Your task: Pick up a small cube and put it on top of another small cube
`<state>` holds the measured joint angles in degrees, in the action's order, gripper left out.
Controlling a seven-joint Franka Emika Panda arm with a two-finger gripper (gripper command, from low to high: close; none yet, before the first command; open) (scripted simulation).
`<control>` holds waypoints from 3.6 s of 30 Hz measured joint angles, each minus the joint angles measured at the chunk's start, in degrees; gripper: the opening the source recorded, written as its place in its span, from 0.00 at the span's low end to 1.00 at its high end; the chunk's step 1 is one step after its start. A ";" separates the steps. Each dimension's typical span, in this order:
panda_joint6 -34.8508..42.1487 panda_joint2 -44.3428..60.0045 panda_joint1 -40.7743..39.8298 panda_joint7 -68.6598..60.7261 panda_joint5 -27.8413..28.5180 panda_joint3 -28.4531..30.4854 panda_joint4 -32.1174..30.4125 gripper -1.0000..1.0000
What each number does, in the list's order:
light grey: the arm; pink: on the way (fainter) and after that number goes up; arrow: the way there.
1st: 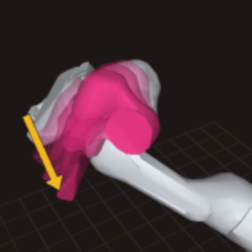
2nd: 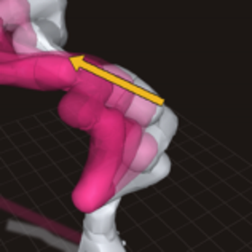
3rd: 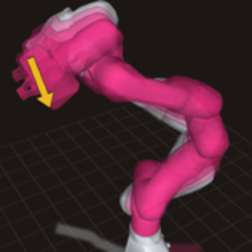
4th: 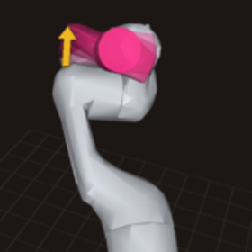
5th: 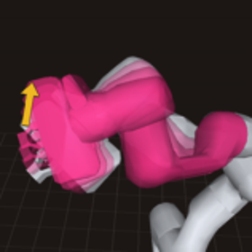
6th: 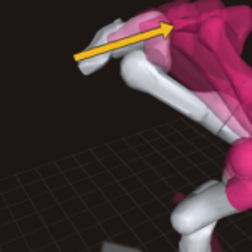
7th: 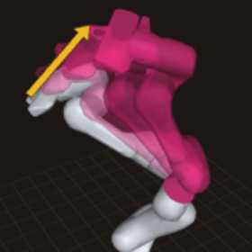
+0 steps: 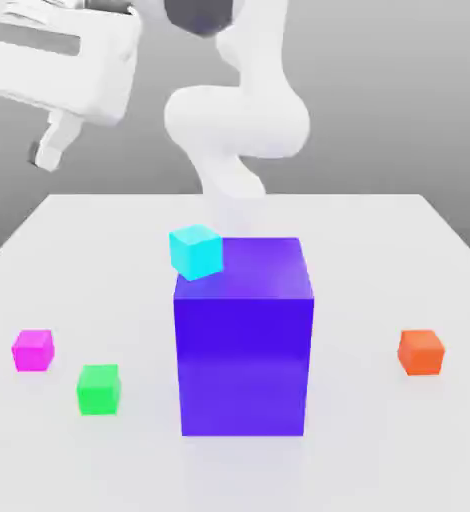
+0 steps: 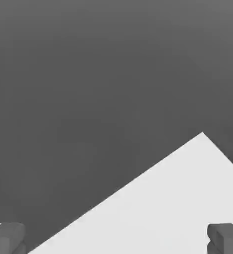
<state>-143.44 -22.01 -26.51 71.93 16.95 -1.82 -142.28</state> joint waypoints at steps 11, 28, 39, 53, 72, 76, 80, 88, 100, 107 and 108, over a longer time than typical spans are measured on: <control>-6.67 12.14 -9.58 9.78 3.40 5.20 -5.68 0.50; -19.56 27.61 -21.58 5.07 -18.55 8.53 -14.75 0.50; -29.96 40.56 -24.87 1.02 -24.31 4.20 -12.50 0.00; -23.85 32.62 -23.95 3.06 -21.96 5.64 -13.80 0.00; -12.33 20.05 -23.12 -16.51 8.29 8.24 -14.62 0.00; -10.38 17.49 -22.22 -25.76 11.79 8.37 -14.48 0.00; -8.65 14.83 -21.29 -35.86 14.09 8.44 -14.43 0.00; -6.04 9.62 -18.23 -57.73 16.29 9.37 -14.59 0.00; -4.04 3.35 -11.13 -93.01 16.00 13.36 -15.28 0.00; -3.81 1.28 -5.76 -114.40 14.65 17.05 -15.85 0.00; -3.82 1.11 -5.01 -117.49 14.38 17.55 -15.94 0.00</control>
<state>-147.26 -20.90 -31.52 -45.56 31.33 15.73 -158.22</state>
